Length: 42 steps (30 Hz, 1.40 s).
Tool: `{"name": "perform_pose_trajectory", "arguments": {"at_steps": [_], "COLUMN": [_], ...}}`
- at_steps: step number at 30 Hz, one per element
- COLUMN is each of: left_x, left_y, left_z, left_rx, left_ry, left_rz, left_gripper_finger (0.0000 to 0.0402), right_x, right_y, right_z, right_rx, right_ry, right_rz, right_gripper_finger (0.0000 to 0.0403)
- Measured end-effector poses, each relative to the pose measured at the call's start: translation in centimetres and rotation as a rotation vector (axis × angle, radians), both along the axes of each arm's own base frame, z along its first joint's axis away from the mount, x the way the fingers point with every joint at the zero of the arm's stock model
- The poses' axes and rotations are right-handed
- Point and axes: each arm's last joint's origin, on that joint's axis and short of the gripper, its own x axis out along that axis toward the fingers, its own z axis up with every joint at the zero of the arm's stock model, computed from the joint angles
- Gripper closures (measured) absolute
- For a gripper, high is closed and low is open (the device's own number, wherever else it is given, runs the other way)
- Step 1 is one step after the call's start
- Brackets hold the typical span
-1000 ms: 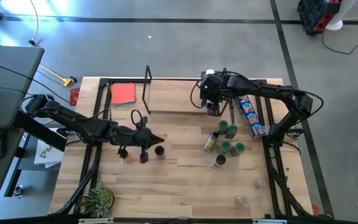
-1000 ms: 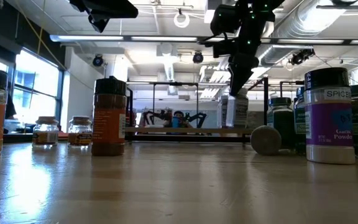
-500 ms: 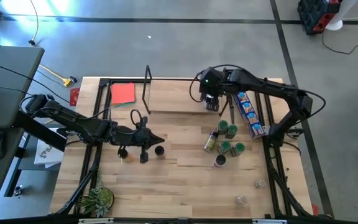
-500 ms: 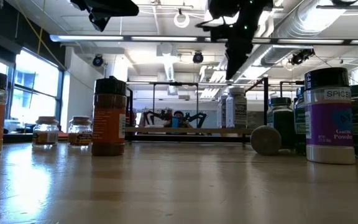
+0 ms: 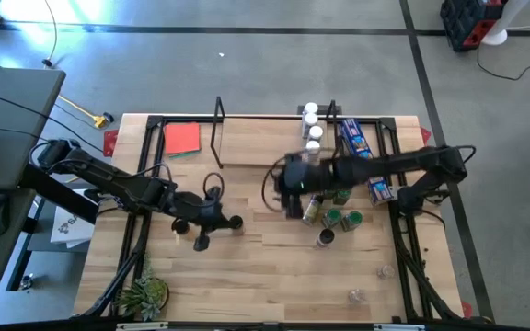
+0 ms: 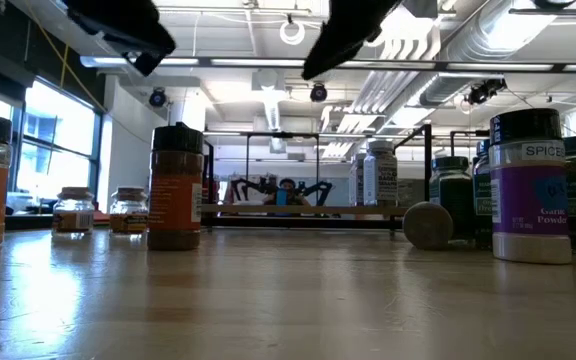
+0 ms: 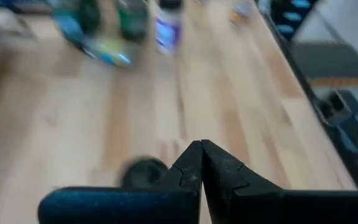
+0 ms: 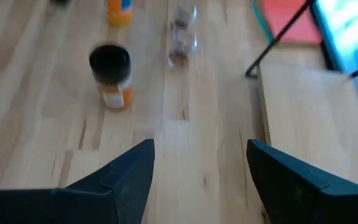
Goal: Shelf spices
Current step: Put the middle black seasoning bottle on the shelf
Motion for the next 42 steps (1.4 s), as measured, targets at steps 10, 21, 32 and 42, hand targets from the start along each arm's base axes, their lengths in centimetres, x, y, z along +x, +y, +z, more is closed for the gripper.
{"name": "perform_pose_trajectory", "arguments": {"at_steps": [10,21,32,42], "left_x": [-0.7,3.1,6.6,8.4], "left_y": [-0.3,-0.5,-1.0,0.6], "left_z": [-3.5,-6.3,-8.3,-9.8], "left_rx": [-0.119,0.023,0.096,0.046], "left_ry": [0.269,0.144,-0.081,-0.138], "left_rz": [0.034,0.139,0.196,0.208], "left_gripper_finger": [0.0234,0.0116,0.0116,0.0158], "right_x": [-2.2,-5.1,-6.0,-5.9], "right_y": [7.1,9.4,9.8,7.0], "right_z": [-0.6,1.0,1.4,1.0], "right_rx": [-0.067,-0.093,-0.178,-0.249], "right_ry": [-0.040,-0.095,-0.111,-0.013], "right_rz": [-0.106,-0.187,-0.207,-0.267], "right_gripper_finger": [0.0153,0.0153,0.0153,0.0153]}}
